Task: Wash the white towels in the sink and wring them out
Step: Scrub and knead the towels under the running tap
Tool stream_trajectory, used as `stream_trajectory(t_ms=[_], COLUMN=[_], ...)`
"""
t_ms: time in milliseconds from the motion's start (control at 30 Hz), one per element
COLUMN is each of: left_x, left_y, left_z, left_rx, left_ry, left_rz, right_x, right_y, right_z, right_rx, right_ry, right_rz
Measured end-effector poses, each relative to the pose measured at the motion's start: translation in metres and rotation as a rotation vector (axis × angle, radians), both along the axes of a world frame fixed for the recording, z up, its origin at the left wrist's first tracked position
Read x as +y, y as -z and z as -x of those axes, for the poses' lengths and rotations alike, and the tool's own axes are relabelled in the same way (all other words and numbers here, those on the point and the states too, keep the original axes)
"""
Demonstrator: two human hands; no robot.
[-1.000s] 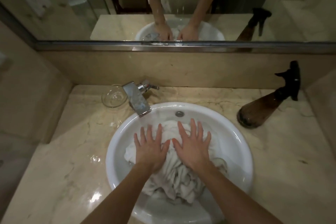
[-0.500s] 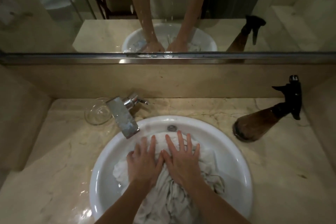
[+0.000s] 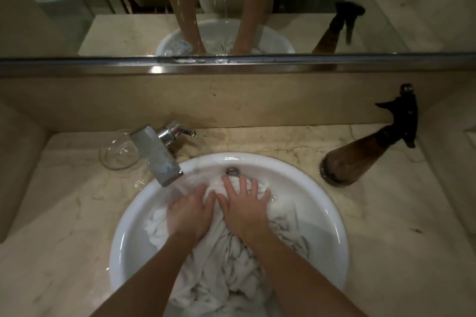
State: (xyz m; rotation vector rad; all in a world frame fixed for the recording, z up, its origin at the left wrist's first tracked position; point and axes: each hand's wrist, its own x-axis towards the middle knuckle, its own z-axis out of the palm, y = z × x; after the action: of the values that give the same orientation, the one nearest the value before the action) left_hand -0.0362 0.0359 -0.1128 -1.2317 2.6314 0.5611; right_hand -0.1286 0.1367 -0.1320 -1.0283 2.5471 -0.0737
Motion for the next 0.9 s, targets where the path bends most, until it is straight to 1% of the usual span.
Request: stream_trajectory(t_ms=[100, 233, 333, 400, 500, 600, 700, 833, 900], left_x=[-0.007, -0.014, -0.003, 0.009, 0.027, 0.043, 0.056, 0.067, 0.069], left_y=[-0.002, 0.006, 0.012, 0.01, 0.002, -0.004, -0.008, -0.013, -0.011], left_z=[-0.002, -0.016, -0.029, -0.037, -0.05, -0.064, -0.077, -0.078, -0.076], left_rx=[0.041, 0.079, 0.044, 0.026, 0.067, 0.133, 0.155, 0.167, 0.175], left_ry=[-0.036, 0.02, 0.132, 0.124, 0.106, 0.097, 0.052, -0.172, -0.243], left_rz=[-0.074, -0.147, -0.031, 0.019, 0.029, 0.008, -0.029, -0.156, -0.2], right_x=[0.005, 0.022, 0.042, 0.054, 0.069, 0.079, 0.085, 0.095, 0.1], right_y=[-0.006, -0.019, -0.029, -0.035, -0.041, -0.045, -0.047, -0.045, -0.043], right_z=[-0.001, -0.008, -0.018, -0.023, -0.029, -0.039, -0.051, -0.058, -0.055], right_rx=[-0.028, -0.079, -0.13, -0.169, -0.18, -0.136, -0.143, -0.234, -0.242], right_ry=[-0.049, -0.133, -0.164, -0.182, -0.22, -0.238, -0.175, 0.068, 0.109], right_rz=[-0.04, -0.059, -0.033, -0.025, -0.033, -0.043, -0.03, 0.029, 0.032])
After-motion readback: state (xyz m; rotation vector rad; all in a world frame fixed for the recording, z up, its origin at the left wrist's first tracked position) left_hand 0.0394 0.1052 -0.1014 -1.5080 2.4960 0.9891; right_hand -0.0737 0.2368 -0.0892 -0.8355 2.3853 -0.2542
